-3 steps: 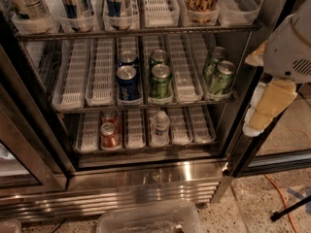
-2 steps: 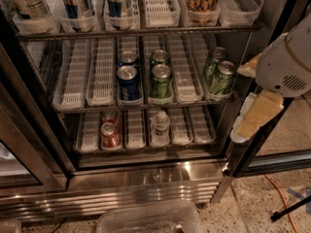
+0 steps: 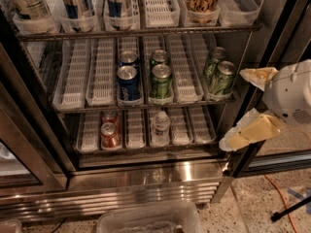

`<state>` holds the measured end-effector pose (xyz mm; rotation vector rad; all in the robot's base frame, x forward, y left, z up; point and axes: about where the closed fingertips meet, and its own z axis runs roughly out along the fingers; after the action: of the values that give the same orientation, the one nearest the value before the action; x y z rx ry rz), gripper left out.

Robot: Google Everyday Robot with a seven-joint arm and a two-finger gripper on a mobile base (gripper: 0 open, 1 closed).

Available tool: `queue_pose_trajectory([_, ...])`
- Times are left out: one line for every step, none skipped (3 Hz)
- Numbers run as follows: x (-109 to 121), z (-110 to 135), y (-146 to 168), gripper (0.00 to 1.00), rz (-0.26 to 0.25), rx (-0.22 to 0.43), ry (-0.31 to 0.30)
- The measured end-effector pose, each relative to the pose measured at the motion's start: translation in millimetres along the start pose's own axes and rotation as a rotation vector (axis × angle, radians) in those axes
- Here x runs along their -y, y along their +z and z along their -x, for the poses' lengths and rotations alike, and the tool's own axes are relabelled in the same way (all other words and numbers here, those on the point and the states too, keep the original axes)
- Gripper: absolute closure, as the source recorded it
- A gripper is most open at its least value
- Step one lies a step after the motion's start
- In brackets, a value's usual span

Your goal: Pick 7up can from top shelf of fridge

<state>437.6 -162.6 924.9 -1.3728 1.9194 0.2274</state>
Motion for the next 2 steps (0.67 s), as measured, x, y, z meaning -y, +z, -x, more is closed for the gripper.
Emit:
queue_pose_trajectory([3.3, 7.8, -15.9, 0.0, -0.045, 0.068, 0.003])
queue_pose_trajectory([1.9, 10.9, -13.3, 0.0, -0.035, 0.067, 0.003])
